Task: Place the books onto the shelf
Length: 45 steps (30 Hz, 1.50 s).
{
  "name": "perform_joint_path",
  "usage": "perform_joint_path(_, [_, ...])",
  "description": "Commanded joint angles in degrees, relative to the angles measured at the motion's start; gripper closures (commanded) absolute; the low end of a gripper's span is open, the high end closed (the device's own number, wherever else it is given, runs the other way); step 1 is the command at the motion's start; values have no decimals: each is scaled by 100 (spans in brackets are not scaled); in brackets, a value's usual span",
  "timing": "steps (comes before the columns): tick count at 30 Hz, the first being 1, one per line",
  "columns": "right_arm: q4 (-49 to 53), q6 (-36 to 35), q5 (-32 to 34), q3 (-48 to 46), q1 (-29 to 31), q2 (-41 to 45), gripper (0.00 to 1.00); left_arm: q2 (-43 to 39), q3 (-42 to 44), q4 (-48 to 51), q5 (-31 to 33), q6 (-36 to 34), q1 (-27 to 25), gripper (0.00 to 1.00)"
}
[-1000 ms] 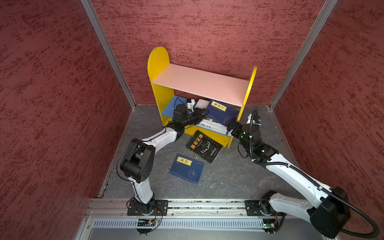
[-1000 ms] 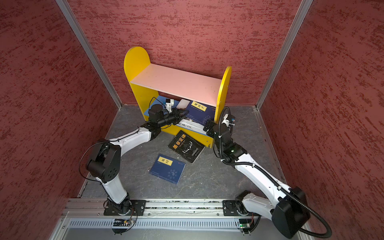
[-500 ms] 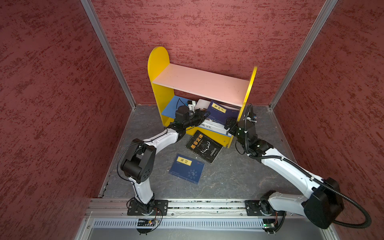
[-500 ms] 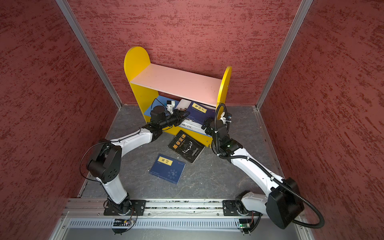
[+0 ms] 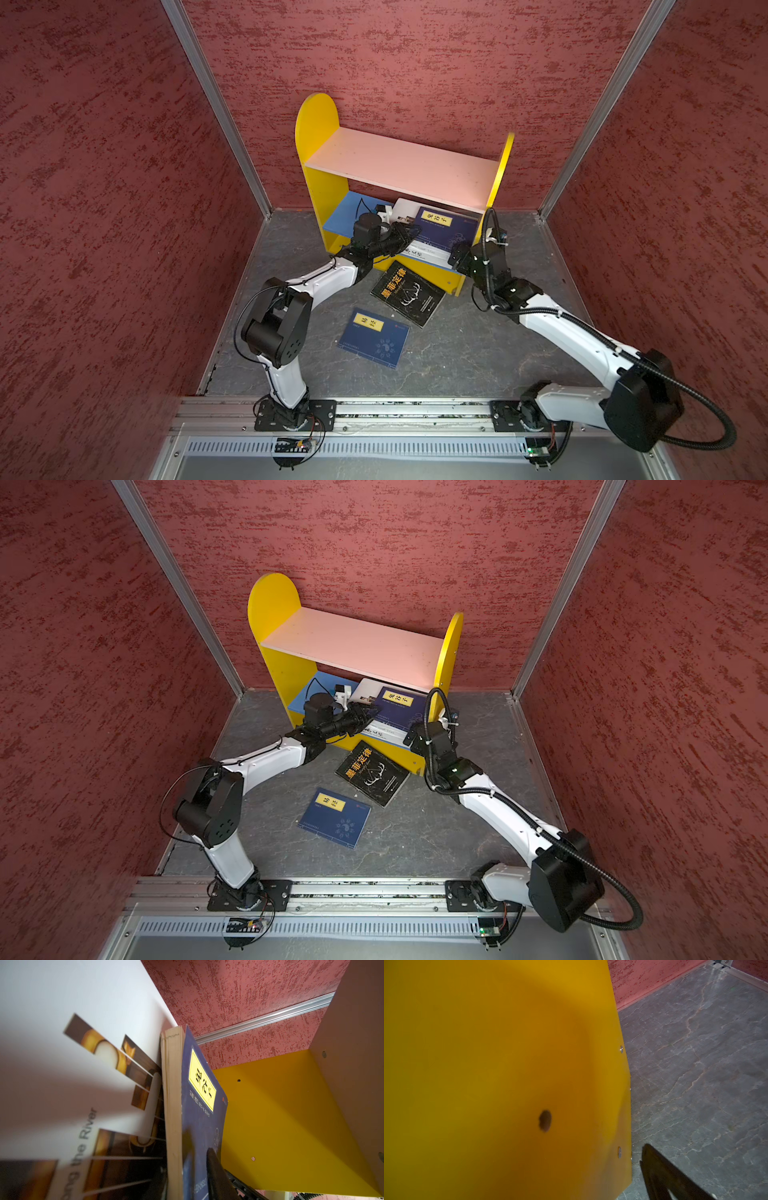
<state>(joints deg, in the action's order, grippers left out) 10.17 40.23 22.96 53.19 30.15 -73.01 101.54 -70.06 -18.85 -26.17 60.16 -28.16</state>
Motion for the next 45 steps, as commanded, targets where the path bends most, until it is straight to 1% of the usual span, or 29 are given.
perform_joint_path(1, [162,-80,147,-49,-27,-36,1,-323,-121,301,155,-264,-50,68])
perform_joint_path(3, [160,-55,139,-80,-27,-16,1,-431,-130,493,301,-347,-49,61])
perform_joint_path(5, [159,-46,134,-98,-31,11,1,-540,-145,692,468,-425,-32,52])
perform_joint_path(7, [167,-30,116,-111,-27,54,1,-667,-157,897,626,-533,-14,47])
perform_joint_path(8, [169,-26,121,-128,-27,74,1,-725,-165,1022,720,-599,-5,42])
perform_joint_path(12, [152,-20,69,-133,-27,136,1,-863,-281,1473,888,-909,59,35])
perform_joint_path(14, [126,-23,33,-133,-34,147,1,-862,-373,1649,873,-1023,98,34])
perform_joint_path(18, [64,-24,-49,-64,-27,154,1,-766,-539,1738,630,-1237,92,33])
perform_joint_path(24, [-57,-91,-236,43,-27,191,1,-507,-841,1880,388,-1346,92,31])
perform_joint_path(30, [-538,-285,-502,114,-27,499,1,-364,-1057,2075,350,-1415,92,29])
perform_joint_path(37, [-511,-347,-443,364,-27,665,1,-150,-1378,2475,448,-1437,52,27])
perform_joint_path(45, [-290,-199,-277,364,-36,486,1,162,-1780,2851,420,-1487,22,26])
